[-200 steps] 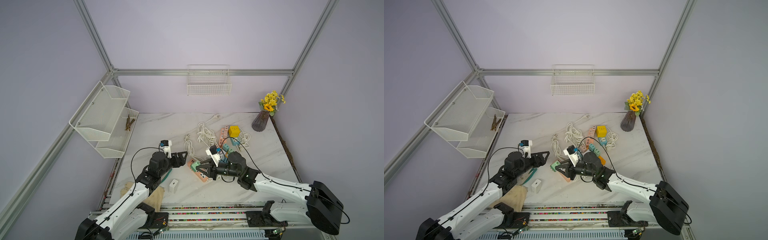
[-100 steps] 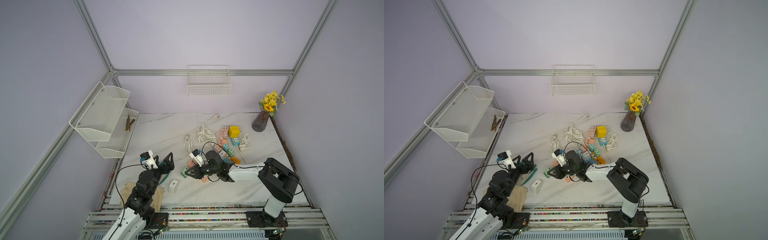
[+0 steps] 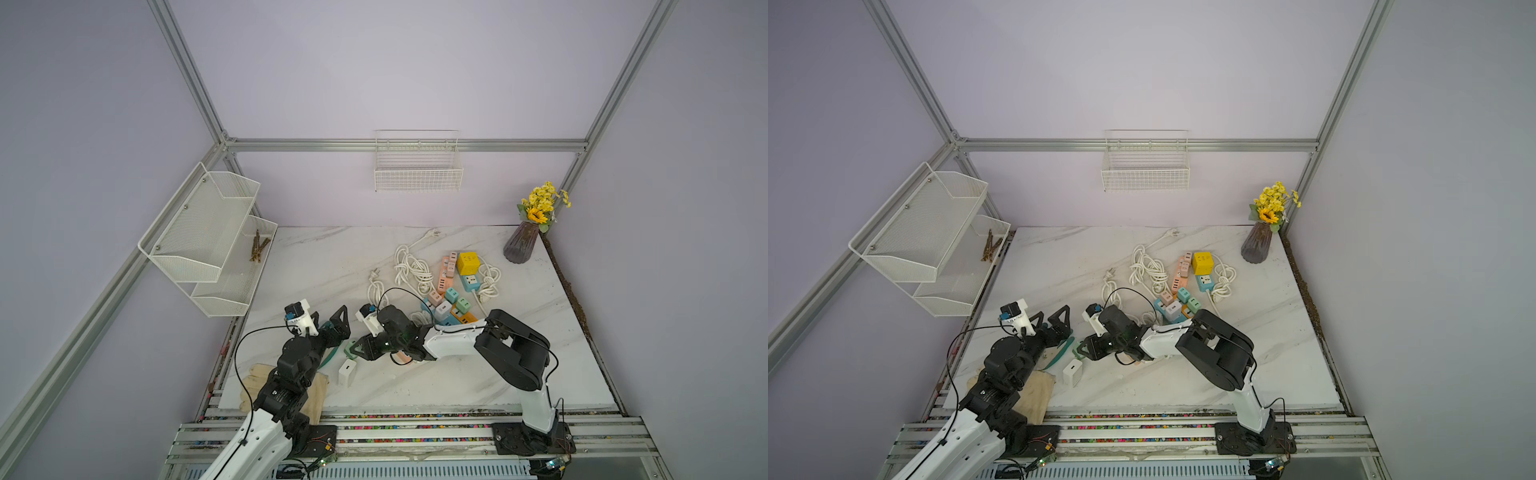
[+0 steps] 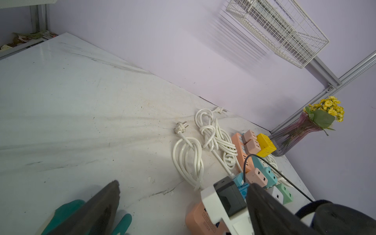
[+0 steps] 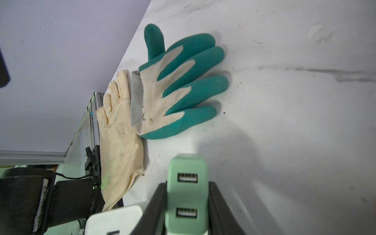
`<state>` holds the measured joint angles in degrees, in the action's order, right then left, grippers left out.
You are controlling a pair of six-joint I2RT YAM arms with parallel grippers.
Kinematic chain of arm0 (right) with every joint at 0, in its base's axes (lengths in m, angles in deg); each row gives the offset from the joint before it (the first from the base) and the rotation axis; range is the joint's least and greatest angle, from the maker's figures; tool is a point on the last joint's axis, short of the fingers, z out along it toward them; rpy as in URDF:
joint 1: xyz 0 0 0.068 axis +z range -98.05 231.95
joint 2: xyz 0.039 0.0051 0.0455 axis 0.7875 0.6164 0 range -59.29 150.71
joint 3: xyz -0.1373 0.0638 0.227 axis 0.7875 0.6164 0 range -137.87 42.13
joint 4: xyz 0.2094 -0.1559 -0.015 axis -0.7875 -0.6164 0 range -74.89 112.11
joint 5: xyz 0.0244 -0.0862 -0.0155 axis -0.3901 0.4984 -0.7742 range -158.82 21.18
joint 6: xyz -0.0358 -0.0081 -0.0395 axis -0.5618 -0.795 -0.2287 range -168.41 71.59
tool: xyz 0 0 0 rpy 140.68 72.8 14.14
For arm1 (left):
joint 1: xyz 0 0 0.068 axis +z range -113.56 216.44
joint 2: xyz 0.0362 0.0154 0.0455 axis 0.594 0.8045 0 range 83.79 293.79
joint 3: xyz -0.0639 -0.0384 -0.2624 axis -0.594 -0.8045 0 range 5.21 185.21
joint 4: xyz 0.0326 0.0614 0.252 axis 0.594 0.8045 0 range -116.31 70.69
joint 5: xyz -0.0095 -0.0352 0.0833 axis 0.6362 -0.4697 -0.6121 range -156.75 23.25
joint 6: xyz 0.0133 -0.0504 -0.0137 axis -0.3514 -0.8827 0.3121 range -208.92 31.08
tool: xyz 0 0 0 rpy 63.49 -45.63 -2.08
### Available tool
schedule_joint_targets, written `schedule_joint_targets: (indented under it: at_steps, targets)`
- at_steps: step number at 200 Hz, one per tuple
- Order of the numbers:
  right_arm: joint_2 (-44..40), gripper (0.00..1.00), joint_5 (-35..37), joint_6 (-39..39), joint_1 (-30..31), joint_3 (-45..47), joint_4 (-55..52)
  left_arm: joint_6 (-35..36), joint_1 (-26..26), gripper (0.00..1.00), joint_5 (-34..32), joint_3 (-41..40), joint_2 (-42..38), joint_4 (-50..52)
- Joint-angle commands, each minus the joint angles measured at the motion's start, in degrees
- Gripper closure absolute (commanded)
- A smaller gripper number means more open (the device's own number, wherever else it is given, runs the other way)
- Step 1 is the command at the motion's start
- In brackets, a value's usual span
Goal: Pull the plug off the socket
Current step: Place the plug at the center of the board.
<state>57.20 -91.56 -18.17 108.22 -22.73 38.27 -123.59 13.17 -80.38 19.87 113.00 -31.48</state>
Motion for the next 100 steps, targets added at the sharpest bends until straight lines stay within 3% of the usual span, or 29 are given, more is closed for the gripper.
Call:
schedule_joint_targets:
  at_steps: [1, 42, 100]
  targets:
    - [-0.35, 0.55, 1.56, -3.07, 1.19, -1.52, -5.65, -0.03, 0.34, 0.00, 1.78, 0.90, 0.36, -3.39]
    - [-9.89, 0.30, 8.02, -9.76, 1.12, 1.40, -9.57, 0.13, 0.37, 0.00, 5.50, 0.58, 1.26, -5.89]
    - [-31.89, 0.30, 12.72, -21.03, 0.88, 11.78, -10.38, 1.28, 0.33, 0.00, 16.86, 0.33, 6.39, -14.49]
